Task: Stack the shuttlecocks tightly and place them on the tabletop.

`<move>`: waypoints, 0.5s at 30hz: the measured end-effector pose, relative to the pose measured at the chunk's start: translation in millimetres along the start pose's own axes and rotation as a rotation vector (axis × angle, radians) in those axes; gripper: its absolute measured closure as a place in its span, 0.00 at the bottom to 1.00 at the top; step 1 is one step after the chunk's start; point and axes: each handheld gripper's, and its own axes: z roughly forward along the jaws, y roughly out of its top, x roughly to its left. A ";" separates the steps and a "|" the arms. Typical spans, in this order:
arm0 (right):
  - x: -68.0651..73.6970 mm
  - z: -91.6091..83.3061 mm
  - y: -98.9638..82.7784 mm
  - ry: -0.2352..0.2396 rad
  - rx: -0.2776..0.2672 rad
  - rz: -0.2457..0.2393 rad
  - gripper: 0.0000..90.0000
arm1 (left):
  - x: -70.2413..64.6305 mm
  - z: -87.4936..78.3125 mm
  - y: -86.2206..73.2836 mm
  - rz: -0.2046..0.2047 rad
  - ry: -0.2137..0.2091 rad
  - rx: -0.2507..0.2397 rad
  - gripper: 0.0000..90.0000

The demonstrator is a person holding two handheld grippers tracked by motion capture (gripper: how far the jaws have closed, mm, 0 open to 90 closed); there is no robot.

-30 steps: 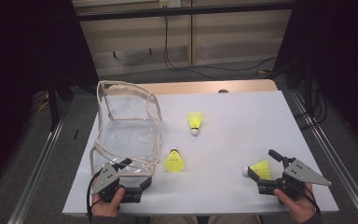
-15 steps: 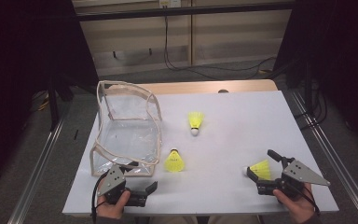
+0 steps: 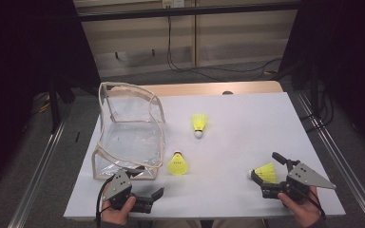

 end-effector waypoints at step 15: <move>0.9 0.4 0.2 0.000 0.000 -0.003 0.01 | -5.8 7.5 0.2 0.006 -0.041 0.029 0.02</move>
